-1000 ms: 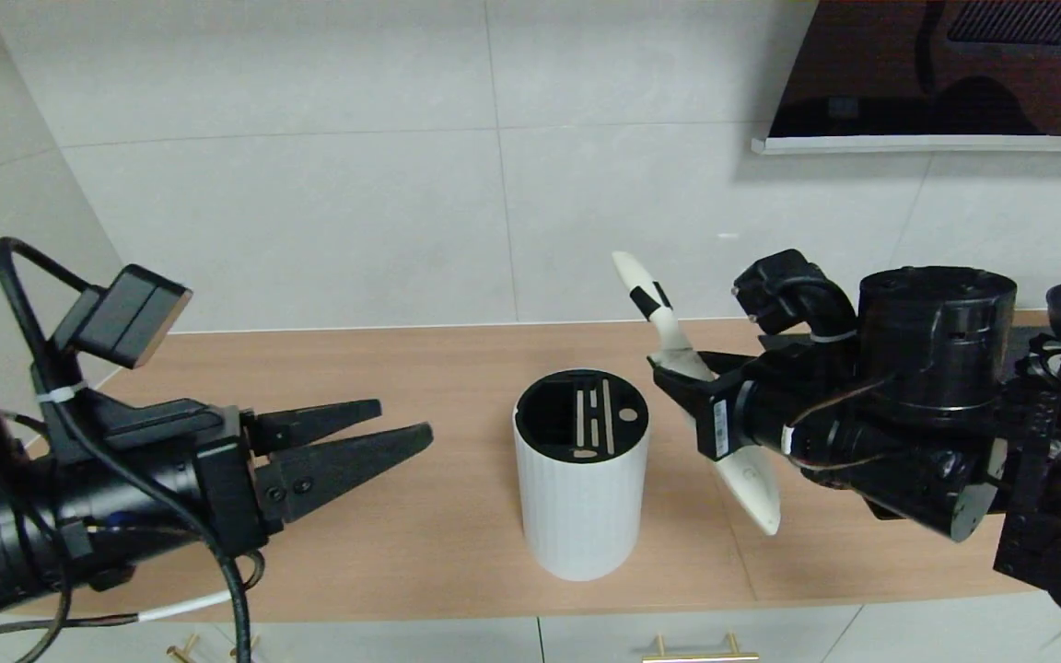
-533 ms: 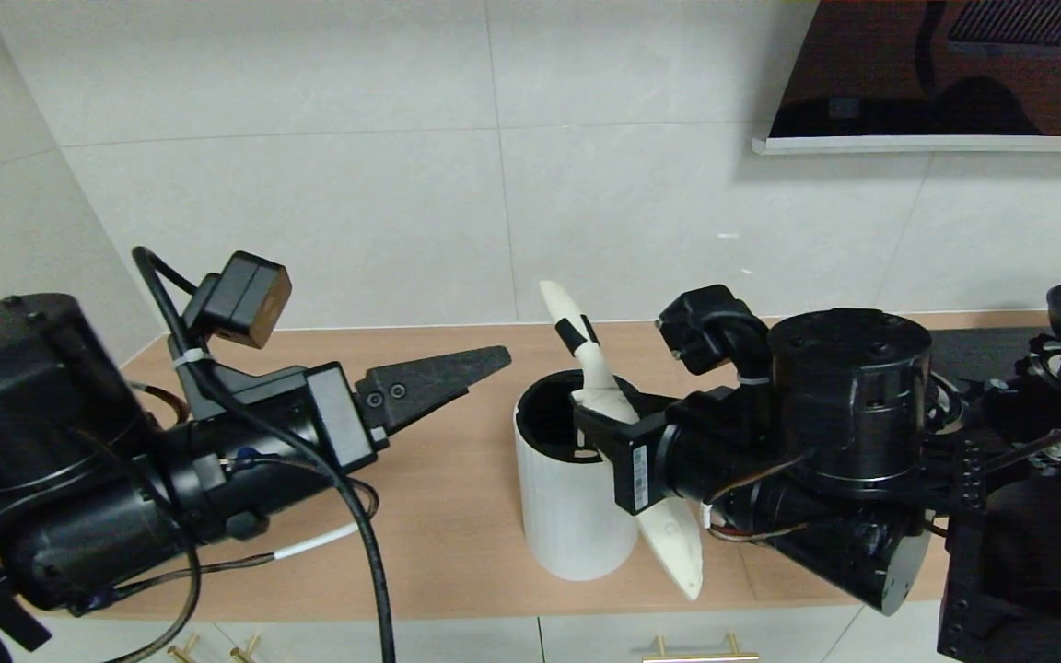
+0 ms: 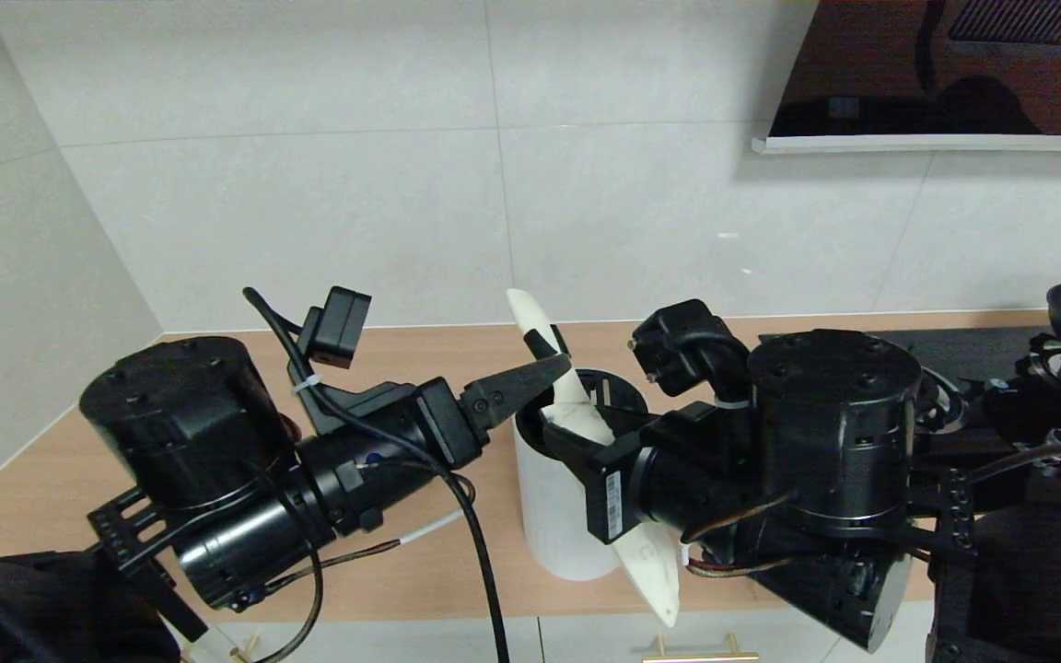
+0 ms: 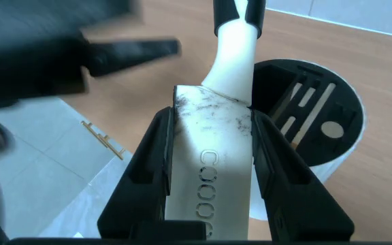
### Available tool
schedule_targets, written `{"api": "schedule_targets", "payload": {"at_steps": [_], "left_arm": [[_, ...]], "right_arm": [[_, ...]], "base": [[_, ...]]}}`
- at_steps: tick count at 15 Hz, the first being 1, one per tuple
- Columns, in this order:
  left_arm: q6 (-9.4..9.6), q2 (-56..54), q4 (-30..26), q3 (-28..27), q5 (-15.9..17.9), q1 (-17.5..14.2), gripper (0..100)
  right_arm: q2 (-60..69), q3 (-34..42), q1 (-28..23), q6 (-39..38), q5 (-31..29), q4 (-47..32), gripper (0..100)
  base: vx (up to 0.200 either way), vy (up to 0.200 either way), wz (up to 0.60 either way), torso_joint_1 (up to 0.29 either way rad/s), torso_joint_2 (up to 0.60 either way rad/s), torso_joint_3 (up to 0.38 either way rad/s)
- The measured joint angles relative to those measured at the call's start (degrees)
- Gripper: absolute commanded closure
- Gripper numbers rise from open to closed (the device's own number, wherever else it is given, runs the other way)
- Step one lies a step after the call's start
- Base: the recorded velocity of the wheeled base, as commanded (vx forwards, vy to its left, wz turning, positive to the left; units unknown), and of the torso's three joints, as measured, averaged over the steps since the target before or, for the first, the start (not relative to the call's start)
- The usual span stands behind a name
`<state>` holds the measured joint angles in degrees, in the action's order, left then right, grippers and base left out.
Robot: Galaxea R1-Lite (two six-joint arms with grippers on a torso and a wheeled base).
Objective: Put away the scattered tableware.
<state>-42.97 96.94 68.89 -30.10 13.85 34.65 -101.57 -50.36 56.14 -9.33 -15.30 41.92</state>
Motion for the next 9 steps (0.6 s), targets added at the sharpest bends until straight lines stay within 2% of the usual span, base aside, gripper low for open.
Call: {"api": "schedule_targets", "payload": {"at_steps": [9], "left_arm": [[0.02, 2.17, 1.91, -0.41, -1.54, 0.41, 0]], "right_arm": [[-0.60, 0.65, 1.94, -1.04, 0.17, 0.09, 100]], "base": [[0.000, 0.000, 0.00, 0.000, 0.00, 0.000]]}}
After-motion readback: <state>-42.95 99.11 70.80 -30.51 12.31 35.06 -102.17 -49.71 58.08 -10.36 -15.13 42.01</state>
